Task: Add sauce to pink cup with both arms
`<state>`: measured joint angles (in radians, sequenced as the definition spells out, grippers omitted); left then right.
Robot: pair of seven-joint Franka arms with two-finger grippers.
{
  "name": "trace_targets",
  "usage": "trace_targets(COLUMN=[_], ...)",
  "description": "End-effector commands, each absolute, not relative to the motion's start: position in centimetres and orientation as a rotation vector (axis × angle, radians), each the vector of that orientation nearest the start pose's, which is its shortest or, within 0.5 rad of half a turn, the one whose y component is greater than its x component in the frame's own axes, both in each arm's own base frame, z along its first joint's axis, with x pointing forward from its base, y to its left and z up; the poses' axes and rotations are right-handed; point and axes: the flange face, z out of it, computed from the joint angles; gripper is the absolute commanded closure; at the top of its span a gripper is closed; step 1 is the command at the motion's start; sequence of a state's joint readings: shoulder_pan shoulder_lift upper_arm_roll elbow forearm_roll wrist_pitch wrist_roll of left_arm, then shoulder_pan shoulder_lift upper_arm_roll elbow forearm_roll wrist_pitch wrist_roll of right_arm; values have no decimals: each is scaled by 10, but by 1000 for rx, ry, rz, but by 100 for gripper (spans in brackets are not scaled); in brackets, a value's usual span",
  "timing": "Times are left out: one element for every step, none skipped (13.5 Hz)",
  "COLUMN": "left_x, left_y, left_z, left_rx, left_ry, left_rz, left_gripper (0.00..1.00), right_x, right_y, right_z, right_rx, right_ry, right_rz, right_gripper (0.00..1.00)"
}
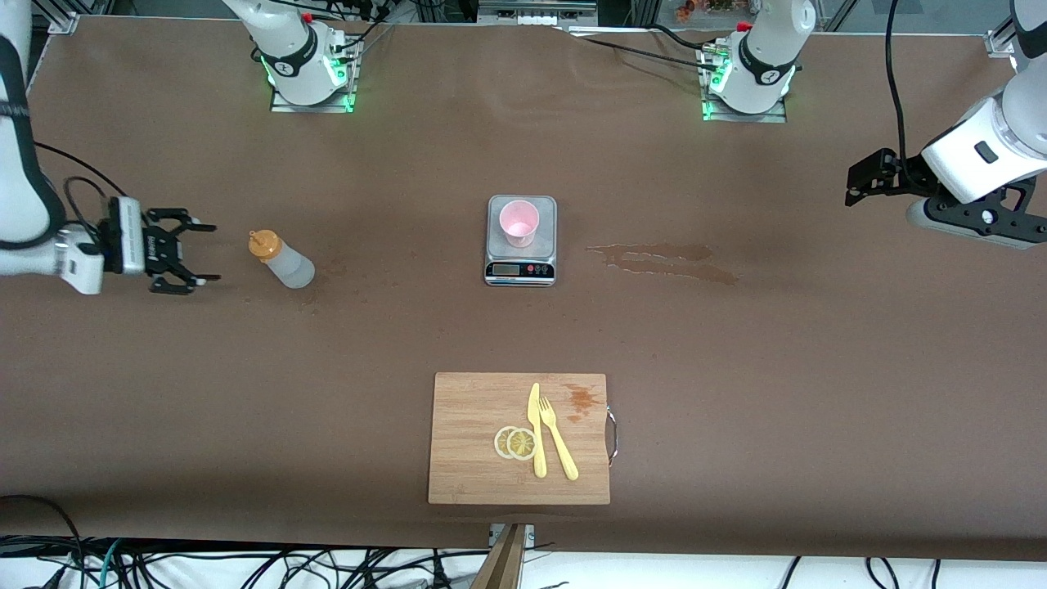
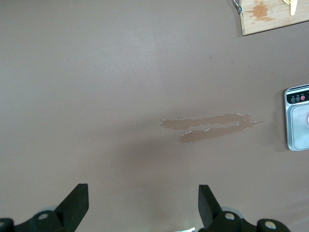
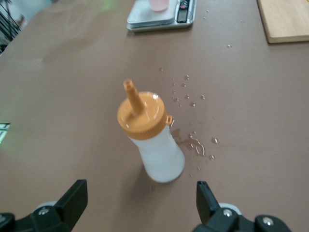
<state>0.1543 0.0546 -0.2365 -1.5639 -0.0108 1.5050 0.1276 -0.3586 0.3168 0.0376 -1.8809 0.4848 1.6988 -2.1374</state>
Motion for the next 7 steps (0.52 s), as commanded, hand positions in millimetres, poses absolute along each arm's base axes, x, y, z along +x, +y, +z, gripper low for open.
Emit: trace_targets(left_x=[559,559,559,559,559,558,558], left_y=[-42,-42,-42,-42,-42,-42,-42], left_z=[595,595,595,595,595,594,595], left_rx=[-3125,-3126,-3126,-3126,-3125,-3124,-3124], left_ry=[352,359,359,357,354,357,357], left_rz=[186,186,186,186,195,202,200], left_gripper=[0,0,0,0,0,0,0], right_x=[543,542,541,539,537,533,528], right_y=[-106,-93,-77,-64,-53,-41,-28], right_z=[395,416,438,452,465,482,499], right_rx=[-1896,-1974,-2059,-2138,-2204,-2281,-2363], right_ry=[-1784,-1761,-1743,-1727,-1701,-1667,-1662], right_rz=[-202,-157,-112,-58,-25,-2,35], right_gripper=[0,0,0,0,0,0,0])
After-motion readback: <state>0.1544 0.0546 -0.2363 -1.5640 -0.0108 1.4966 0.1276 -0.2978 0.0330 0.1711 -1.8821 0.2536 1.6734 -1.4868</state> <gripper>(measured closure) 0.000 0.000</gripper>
